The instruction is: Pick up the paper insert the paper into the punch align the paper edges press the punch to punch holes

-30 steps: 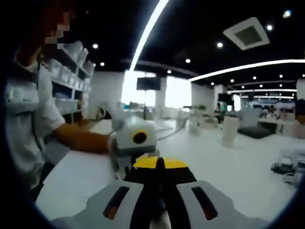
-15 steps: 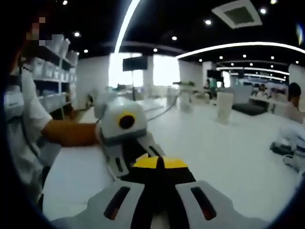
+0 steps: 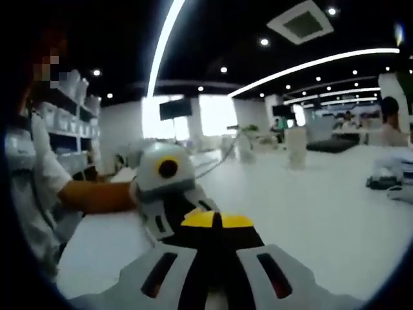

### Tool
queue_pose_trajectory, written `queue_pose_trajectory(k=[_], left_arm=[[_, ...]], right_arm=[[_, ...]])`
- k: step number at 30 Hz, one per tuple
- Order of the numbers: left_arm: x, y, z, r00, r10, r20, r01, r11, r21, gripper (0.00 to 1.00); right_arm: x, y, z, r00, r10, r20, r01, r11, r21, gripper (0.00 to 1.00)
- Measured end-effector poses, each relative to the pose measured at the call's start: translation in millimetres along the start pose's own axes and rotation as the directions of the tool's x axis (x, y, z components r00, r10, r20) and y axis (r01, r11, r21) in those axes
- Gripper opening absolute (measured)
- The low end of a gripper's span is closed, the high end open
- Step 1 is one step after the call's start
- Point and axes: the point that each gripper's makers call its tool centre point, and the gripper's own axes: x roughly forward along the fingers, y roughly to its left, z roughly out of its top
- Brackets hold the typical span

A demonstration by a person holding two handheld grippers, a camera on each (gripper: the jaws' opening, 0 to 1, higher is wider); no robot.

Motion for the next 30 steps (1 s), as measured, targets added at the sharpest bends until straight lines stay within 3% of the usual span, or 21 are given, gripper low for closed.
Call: queue_pose_trajectory(k=[3, 5, 10, 11, 12, 13, 20, 24, 25, 27, 28, 29, 30], left_arm=[[0, 0.1, 0.0, 1.000, 0.000, 0.000, 0.000, 1.000, -0.003, 0.26], [0, -0.4, -0.1, 1.000, -0.001, 0.000, 0.001, 1.000, 0.002, 0.26], [0, -0.6, -0.3, 1.000, -0.001, 0.000, 0.001, 1.000, -0.002, 0.26], [1, -0.5, -0.4, 1.000, -0.002, 0.000, 0.002, 1.000, -0.003, 0.26], [0, -0.5, -0.4, 1.000, -0.002, 0.000, 0.002, 1.000, -0.005, 0.26], [1, -1.4, -1.5, 1.000, -0.005, -0.004, 0.005, 1.000, -0.010, 0.26], [1, -1.1, -1.5, 1.000, -0.002, -0.002, 0.002, 1.000, -0.009, 0.26], [2, -0.8, -1.9, 1.000, -0.001, -0.003, 0.001, 1.000, -0.009, 0.26], [2, -0.3, -1.7, 1.000, -0.001, -0.002, 0.001, 1.000, -0.009, 0.26], [2, 0.3, -1.7, 1.000, 0.000, -0.002, 0.000, 1.000, -0.011, 0.26], [2, 0.5, -1.7, 1.000, 0.000, -0.002, 0.000, 1.000, -0.010, 0.26], [2, 0.8, -1.6, 1.000, 0.001, -0.001, -0.001, 1.000, -0.010, 0.26], [2, 1.0, -1.4, 1.000, 0.001, 0.000, -0.001, 1.000, -0.010, 0.26]], right_arm=[[-1, -6, -18.6, 0.996, -0.040, -0.074, 0.037, 0.998, -0.048, 0.01], [-4, -4, -16.7, 0.999, -0.030, -0.032, 0.031, 0.999, 0.012, 0.01], [-5, -4, -16.2, 0.999, -0.031, -0.013, 0.031, 0.999, -0.012, 0.01], [-5, -6, -26.9, 0.997, -0.044, -0.067, 0.042, 0.999, -0.033, 0.01], [-5, -6, -32.2, 0.996, -0.044, -0.080, 0.041, 0.999, -0.035, 0.01], [-3, -6, -25.3, 0.998, -0.034, -0.056, 0.033, 0.999, -0.031, 0.01], [-5, -4, -24.4, 0.999, -0.028, -0.044, 0.026, 0.999, -0.039, 0.02], [-9, 2, -7.1, 0.999, 0.004, 0.052, -0.003, 1.000, -0.030, 0.02], [-13, 8, 4.9, 0.993, 0.037, 0.108, -0.037, 0.999, -0.006, 0.02], [-14, 7, 2.1, 0.996, 0.029, 0.088, -0.025, 0.999, -0.047, 0.03], [-15, 11, 10.0, 0.990, 0.051, 0.133, -0.047, 0.998, -0.032, 0.03], [-18, 13, 11.5, 0.991, 0.065, 0.120, -0.062, 0.998, -0.027, 0.03], [-18, 13, 10.7, 0.993, 0.067, 0.096, -0.060, 0.996, -0.073, 0.04]])
